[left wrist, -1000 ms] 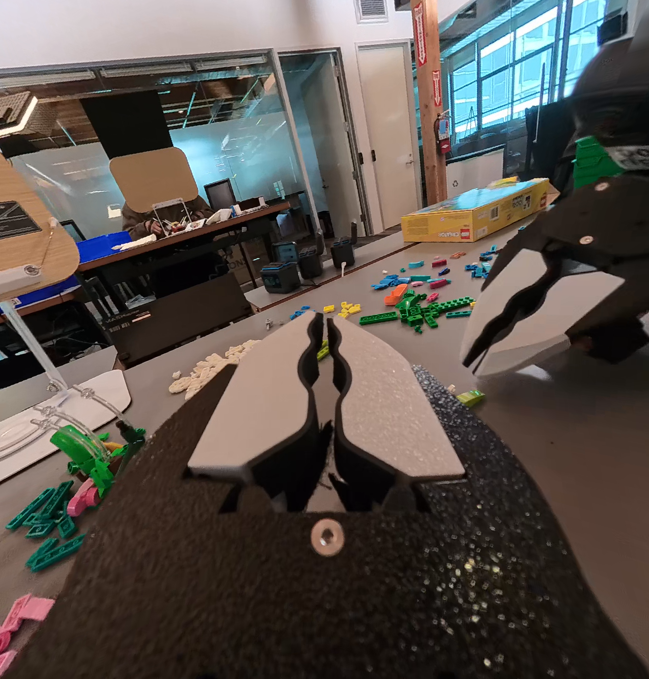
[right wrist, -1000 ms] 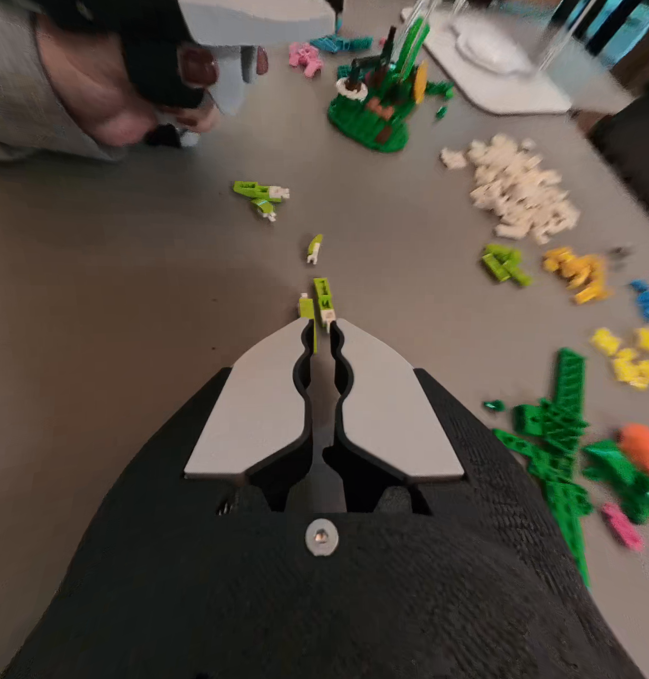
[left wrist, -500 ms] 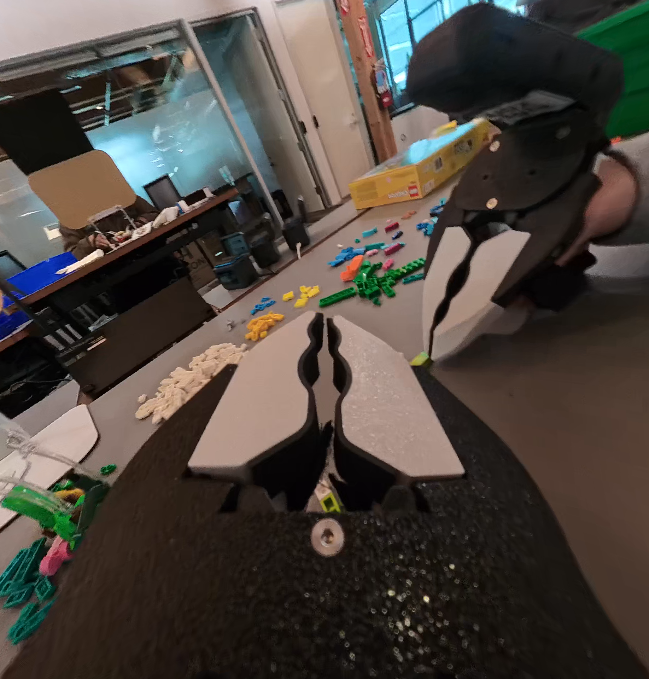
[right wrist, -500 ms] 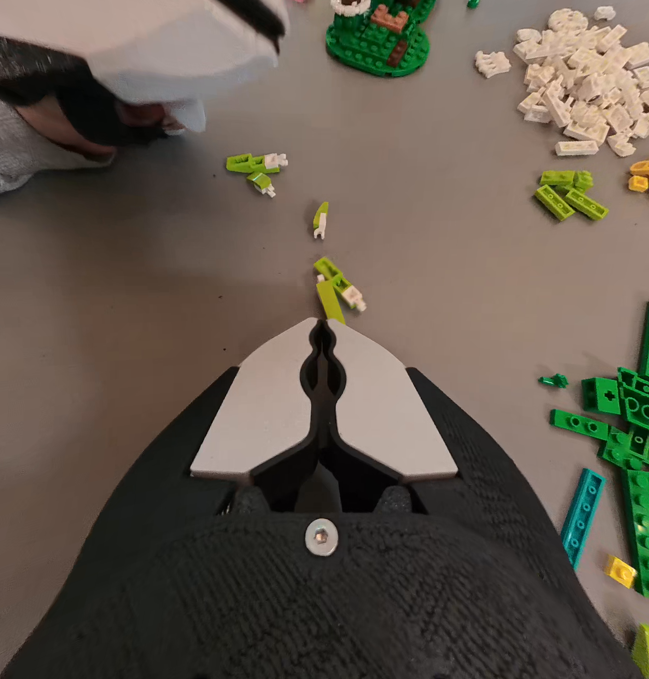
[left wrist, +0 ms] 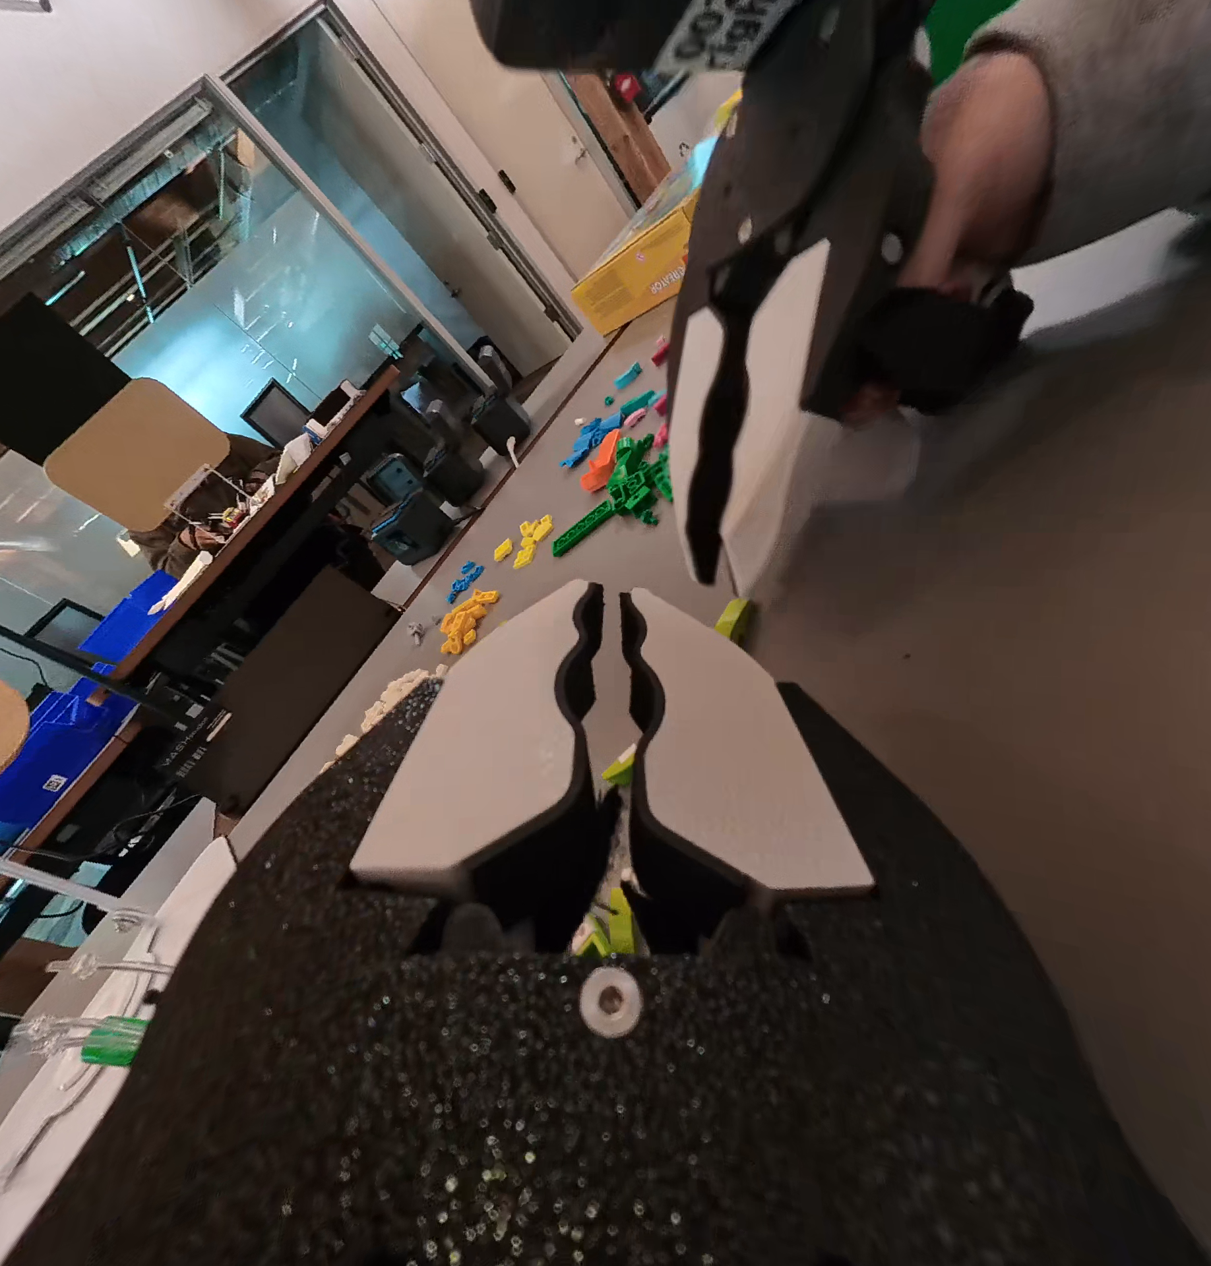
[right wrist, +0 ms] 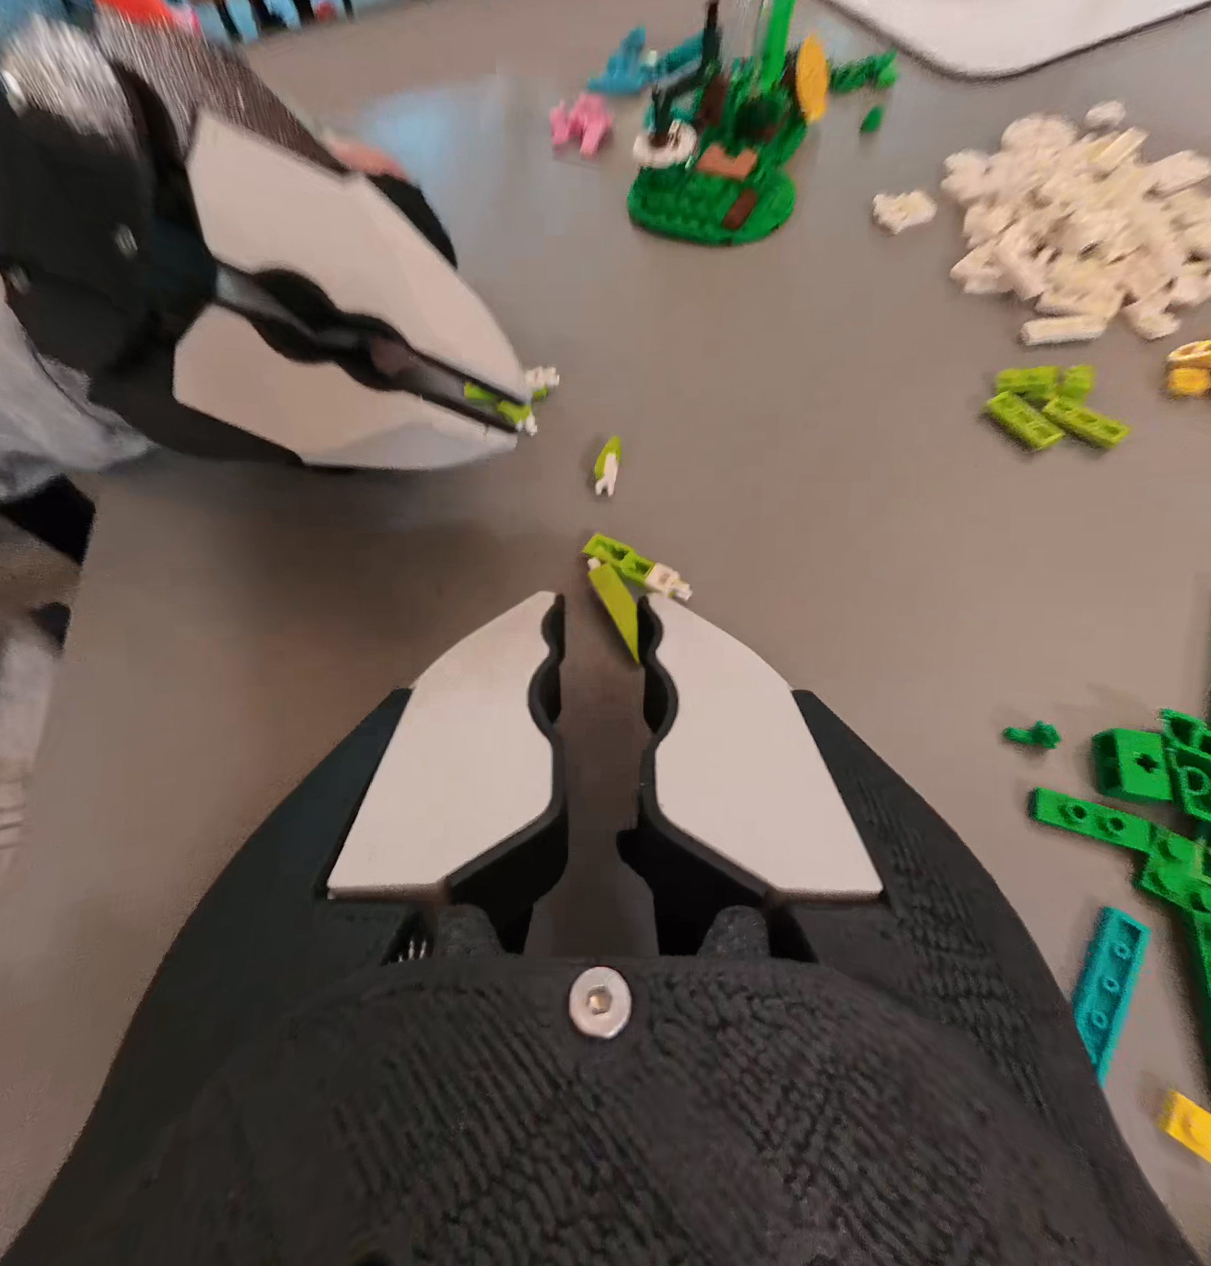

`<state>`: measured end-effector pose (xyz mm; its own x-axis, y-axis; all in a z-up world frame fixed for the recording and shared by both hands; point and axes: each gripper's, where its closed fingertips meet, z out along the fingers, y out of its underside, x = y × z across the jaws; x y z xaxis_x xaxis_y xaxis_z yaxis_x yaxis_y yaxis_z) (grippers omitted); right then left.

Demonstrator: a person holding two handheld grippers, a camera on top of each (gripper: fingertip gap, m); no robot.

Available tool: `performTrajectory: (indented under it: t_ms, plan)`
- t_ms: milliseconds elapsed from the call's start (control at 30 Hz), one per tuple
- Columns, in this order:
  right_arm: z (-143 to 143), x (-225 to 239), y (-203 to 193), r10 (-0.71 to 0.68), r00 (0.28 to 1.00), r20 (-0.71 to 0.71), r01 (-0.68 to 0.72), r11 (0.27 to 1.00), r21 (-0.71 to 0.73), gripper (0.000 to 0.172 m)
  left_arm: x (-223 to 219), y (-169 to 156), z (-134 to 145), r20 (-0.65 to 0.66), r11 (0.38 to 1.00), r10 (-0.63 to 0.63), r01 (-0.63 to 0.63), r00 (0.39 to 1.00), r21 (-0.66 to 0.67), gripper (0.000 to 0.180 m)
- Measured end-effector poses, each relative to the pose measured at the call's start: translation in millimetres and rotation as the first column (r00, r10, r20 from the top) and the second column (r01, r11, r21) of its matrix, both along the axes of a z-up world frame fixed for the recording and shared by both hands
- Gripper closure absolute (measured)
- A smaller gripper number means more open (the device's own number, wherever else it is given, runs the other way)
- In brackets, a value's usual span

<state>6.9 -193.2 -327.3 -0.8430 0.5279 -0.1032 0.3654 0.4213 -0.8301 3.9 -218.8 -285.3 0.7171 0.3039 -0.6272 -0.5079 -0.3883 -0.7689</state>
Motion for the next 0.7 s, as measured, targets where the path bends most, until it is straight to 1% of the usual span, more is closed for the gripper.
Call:
performTrajectory:
  t_ms: [67, 233, 333, 467, 500, 700]
  plan:
    - [-9.0, -0.2, -2.2, 0.012, 1.000, 0.014, -0.013, 0.998, 0.066, 0.146, -0.2, -0.8, 2.4, 0.020, 1.000, -0.004, 0.004, 1.000, 0.023, 0.175]
    - [-14.6, -8.1, -1.6, -0.022, 1.000, 0.007, 0.021, 0.993, 0.119, 0.146, -3.7, -3.4, 6.8, 0.049, 0.998, 0.009, -0.012, 0.999, 0.061, 0.175]
    - [-16.4, -8.5, -1.4, -0.025, 1.000, -0.012, 0.027, 0.989, 0.148, 0.148, -4.0, -3.8, 7.2, 0.054, 0.998, 0.009, -0.013, 0.999, 0.066, 0.175]
    - [-15.9, -6.8, -2.7, -0.017, 1.000, -0.011, 0.019, 0.990, 0.142, 0.155, -3.2, -3.8, 6.5, 0.053, 0.998, 0.009, -0.012, 0.999, 0.061, 0.175]
    - [-15.7, -5.9, -3.2, -0.013, 1.000, -0.011, 0.014, 0.990, 0.140, 0.163, -2.5, -3.9, 6.7, 0.055, 0.998, 0.005, -0.009, 0.998, 0.063, 0.175]
    - [-14.5, -2.4, -5.1, 0.013, 1.000, -0.009, -0.012, 0.992, 0.126, 0.165, 0.2, -4.5, 7.8, 0.069, 0.997, -0.010, 0.005, 0.998, 0.074, 0.175]
